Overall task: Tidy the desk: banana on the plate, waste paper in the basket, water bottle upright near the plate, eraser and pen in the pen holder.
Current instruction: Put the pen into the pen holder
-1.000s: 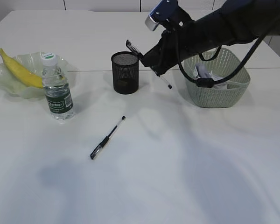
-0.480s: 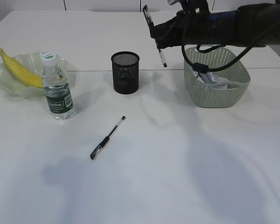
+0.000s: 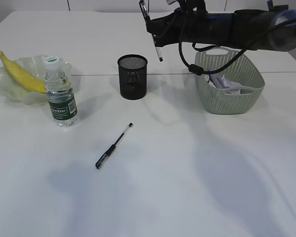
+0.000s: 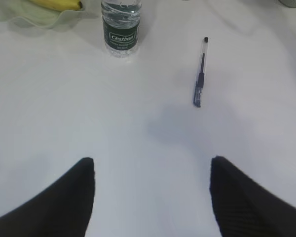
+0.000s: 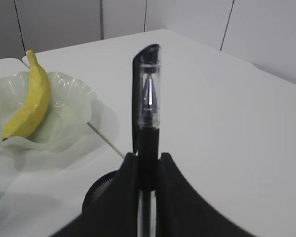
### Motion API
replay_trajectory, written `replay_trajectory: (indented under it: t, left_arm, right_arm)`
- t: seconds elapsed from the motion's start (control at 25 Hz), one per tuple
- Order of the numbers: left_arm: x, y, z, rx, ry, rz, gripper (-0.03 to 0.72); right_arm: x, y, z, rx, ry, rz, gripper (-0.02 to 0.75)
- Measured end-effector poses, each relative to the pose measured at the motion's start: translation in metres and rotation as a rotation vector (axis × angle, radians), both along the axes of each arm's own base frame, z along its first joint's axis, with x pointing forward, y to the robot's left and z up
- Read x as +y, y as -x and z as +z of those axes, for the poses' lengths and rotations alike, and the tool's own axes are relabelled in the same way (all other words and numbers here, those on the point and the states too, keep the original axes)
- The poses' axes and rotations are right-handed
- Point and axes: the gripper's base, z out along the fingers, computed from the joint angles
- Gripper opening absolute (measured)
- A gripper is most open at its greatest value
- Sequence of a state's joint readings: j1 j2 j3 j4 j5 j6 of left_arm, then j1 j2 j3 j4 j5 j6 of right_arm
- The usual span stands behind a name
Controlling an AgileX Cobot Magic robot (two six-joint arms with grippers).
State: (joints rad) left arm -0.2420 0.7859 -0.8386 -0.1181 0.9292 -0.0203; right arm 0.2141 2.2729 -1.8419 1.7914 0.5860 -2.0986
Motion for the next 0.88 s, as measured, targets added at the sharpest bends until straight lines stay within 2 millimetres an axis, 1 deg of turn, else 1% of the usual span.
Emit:
replay_trajectory:
  t: [0.08,0.36,0.64,0.88]
  left_arm:
    - [0.0,-0.001,0.001,-0.011,0.004,0.001,0.517]
    - [-0.001,-0.003,0.003,-0.041,0.013,0.005,0.517]
    - [-0.001,-0.005,0.004,-0.065,0.022,0.008,0.517]
    - [-0.002,-0.006,0.003,-0.058,0.025,0.007,0.517]
  right_arm:
    - [0.003,-0.007,0.001,-0.025,-0.012,0.015,0.042]
    - [0.01,-0.022,-0.008,-0.068,-0.041,0.068,0.042]
    - [0.016,-0.025,-0.011,-0.087,-0.07,0.129,0.042]
    - [0.017,-0.027,-0.026,-0.06,-0.076,0.149,0.042]
